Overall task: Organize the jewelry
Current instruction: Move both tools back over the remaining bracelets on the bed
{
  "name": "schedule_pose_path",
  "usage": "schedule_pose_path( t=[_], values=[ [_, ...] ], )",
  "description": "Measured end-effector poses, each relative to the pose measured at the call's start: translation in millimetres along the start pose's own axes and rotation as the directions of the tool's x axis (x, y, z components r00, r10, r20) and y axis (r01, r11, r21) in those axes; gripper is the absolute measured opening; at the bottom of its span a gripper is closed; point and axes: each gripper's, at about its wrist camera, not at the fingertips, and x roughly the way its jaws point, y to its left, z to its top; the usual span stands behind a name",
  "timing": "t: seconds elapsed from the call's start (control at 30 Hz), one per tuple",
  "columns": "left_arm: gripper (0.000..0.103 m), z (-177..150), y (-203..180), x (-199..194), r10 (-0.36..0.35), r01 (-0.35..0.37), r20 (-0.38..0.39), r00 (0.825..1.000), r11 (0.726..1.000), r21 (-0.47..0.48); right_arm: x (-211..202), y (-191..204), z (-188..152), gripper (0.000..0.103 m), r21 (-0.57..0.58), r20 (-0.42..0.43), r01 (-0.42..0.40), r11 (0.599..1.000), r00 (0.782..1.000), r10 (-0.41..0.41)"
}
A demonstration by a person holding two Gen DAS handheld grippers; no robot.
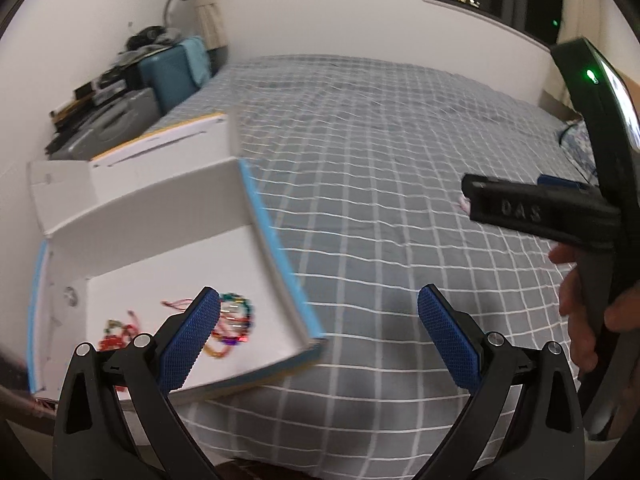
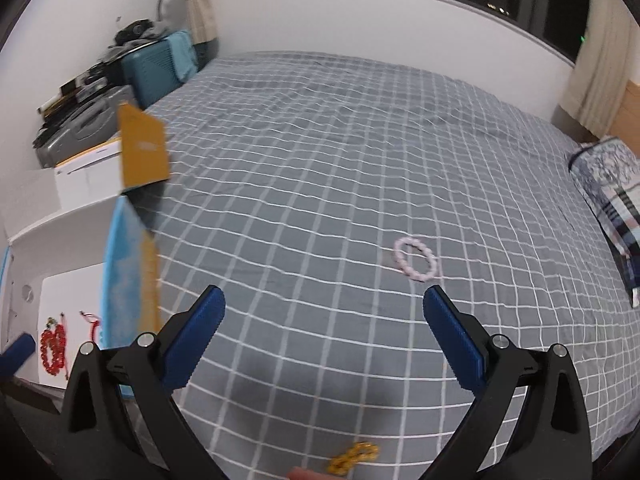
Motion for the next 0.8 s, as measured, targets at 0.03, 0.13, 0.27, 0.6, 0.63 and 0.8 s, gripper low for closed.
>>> schedule_pose_path(
  t=[0.03, 0.13, 0.27, 0.6, 0.63, 0.8],
  values=[
    [0.097, -1.1, -5.6, 2.8, -0.007, 0.007, -0.004, 1.000, 1.000, 0.005, 5.1, -9.8, -0.9, 0.095, 0.010, -0.008, 0.002, 1.000, 1.000, -0.002],
    [0.097, -6.1, -27.4, 15.7, -0.028, 0.029, -0.026, 0.999, 0.999, 0.030, 19.8, -31.4, -2.9, 0.095, 0.042, -0.027, 0.005, 0.999, 1.000, -0.003],
    [0.097, -14.8, -56.5, 34.0, -0.052, 0.056, -0.055, 0.997, 0.997, 0.058, 40.5, -56.1, -7.3, 0.095, 0.066, -0.053, 0.016, 0.998, 0.999, -0.013],
    [0.097, -46.1, -108.5, 80.4, -0.123, 0.138, -0.134, 0.983, 0.985, 0.106, 101.7, -104.9, -6.8, 0.095, 0.095, -0.097, 0.024, 0.995, 0.995, -0.015],
    [0.097, -48.1, -113.2, 84.0, -0.129, 0.144, -0.139, 0.982, 0.984, 0.109, 109.6, -108.3, -5.5, 0.095, 0.095, -0.101, 0.025, 0.995, 0.995, -0.016],
    [0.097, -57.6, -130.0, 99.6, -0.164, 0.183, -0.159, 0.973, 0.977, 0.112, 143.3, -118.1, 0.2, 0.095, 0.079, -0.121, 0.022, 0.997, 0.993, -0.012]
  ],
)
